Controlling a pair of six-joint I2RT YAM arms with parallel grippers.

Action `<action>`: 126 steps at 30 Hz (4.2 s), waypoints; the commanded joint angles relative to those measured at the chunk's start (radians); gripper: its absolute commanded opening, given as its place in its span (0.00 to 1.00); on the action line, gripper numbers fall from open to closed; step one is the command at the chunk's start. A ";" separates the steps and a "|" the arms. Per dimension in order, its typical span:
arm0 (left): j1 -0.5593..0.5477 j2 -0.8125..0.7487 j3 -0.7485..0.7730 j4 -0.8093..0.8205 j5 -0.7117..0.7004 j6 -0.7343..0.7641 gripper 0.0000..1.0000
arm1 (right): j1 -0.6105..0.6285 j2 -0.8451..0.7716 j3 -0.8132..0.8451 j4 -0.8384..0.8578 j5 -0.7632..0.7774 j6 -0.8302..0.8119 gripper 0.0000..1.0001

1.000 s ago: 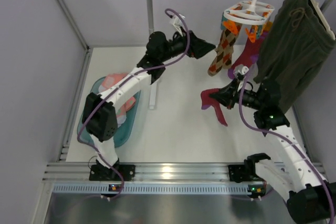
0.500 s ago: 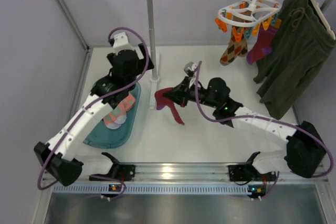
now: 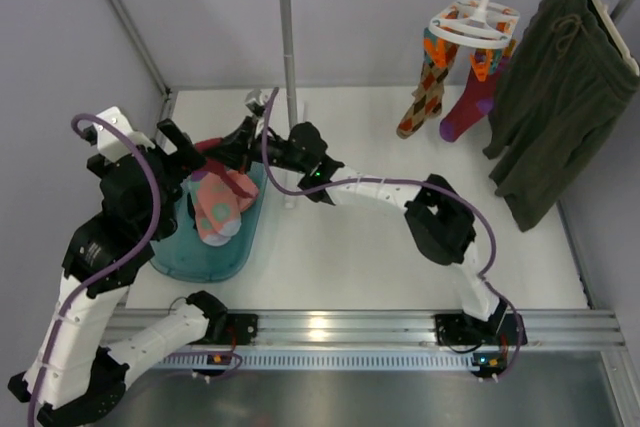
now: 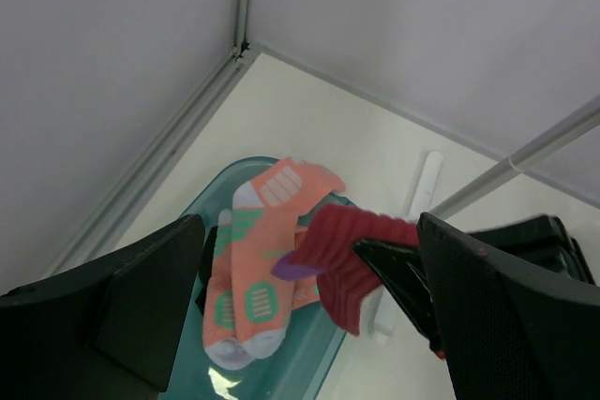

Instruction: Remove the socks clipped to the hanger

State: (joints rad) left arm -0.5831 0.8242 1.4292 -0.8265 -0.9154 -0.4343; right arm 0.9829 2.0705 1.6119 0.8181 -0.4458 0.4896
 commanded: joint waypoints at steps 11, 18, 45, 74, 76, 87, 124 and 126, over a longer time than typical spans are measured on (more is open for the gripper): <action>-0.001 -0.117 -0.144 -0.106 -0.032 0.104 0.99 | 0.071 0.329 0.333 -0.404 0.154 -0.098 0.67; -0.001 -0.273 -0.222 -0.099 -0.096 0.028 0.99 | 0.042 0.155 0.166 -0.442 0.266 -0.072 0.86; -0.003 -0.318 -0.314 -0.094 -0.043 -0.030 0.99 | 0.049 0.405 0.510 -0.734 0.575 0.039 0.61; -0.006 -0.341 -0.385 -0.054 -0.022 -0.057 0.99 | 0.071 0.275 0.396 -0.281 0.144 -0.201 0.00; -0.004 -0.344 -0.386 -0.054 -0.022 -0.063 0.98 | 0.076 0.215 0.315 -0.246 0.125 -0.233 0.00; -0.006 -0.330 -0.348 -0.056 -0.004 -0.069 0.99 | 0.149 0.091 0.037 -0.064 0.107 -0.204 0.00; -0.070 0.265 -0.414 0.975 1.162 -0.133 0.99 | -0.589 -1.348 -0.870 -1.097 0.709 -0.085 0.99; -0.112 0.308 -0.382 0.975 1.132 -0.121 0.99 | -0.802 -1.246 -0.859 -1.048 0.451 -0.066 0.99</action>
State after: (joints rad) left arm -0.6441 1.1179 0.9611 -0.0002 0.2043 -0.5556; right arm 0.3882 0.7223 0.7109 -0.1509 0.2573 0.4057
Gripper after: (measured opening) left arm 0.985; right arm 0.993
